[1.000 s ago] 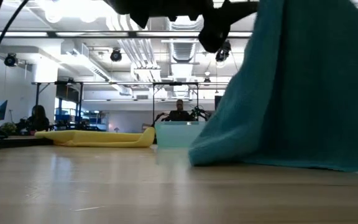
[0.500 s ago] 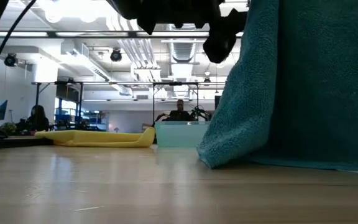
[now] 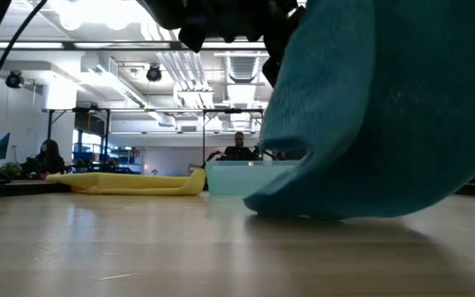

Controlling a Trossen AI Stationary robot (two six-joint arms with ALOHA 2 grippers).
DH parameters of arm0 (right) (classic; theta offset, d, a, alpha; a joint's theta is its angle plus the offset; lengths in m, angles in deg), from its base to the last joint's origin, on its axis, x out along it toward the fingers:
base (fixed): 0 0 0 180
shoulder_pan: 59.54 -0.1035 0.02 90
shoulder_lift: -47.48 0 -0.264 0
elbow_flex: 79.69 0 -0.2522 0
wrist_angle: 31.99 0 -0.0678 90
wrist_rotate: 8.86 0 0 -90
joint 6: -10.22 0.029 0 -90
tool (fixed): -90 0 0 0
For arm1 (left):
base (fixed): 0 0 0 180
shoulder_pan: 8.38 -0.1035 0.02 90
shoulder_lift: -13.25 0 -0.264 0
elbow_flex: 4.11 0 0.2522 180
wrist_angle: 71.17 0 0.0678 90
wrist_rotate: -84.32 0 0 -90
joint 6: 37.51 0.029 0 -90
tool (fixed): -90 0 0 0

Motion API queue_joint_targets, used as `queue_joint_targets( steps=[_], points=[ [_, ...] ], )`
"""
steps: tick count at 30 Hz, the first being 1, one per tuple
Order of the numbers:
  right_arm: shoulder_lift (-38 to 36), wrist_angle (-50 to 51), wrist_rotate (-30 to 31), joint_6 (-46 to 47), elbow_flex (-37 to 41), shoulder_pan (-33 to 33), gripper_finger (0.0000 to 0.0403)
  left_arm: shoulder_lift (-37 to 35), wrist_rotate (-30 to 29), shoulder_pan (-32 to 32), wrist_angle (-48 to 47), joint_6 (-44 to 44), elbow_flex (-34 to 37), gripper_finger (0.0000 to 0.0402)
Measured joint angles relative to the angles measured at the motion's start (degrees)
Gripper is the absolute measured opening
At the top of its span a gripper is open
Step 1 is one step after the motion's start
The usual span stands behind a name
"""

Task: Fold microfiber towels
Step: Fold the blue microfiber cloth

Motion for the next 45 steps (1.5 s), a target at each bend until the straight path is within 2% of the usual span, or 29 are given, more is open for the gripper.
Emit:
queue_joint_targets(
  steps=[9,22,29,42,45],
  points=[
    [0.0,8.4,3.3,-1.9,-4.1,1.8,0.0009,0.0,5.1,0.1,-3.3,-2.9,0.4,0.0083],
    [-0.4,9.2,5.8,-3.0,-4.3,4.7,0.0009,-0.1,9.9,0.7,-4.3,-3.7,0.5,0.0083],
    [-0.9,8.8,9.0,-1.2,-5.1,5.8,0.0009,-0.1,9.7,1.4,-4.3,-4.5,1.2,0.0083],
    [-1.0,9.2,14.4,0.9,-7.5,5.8,0.0009,-0.1,5.6,1.6,-4.2,-4.6,1.2,0.0083],
    [-1.0,10.3,14.9,1.0,-8.1,5.8,0.0009,-0.1,4.8,1.6,-4.3,-4.6,1.2,0.0065]
  ],
)
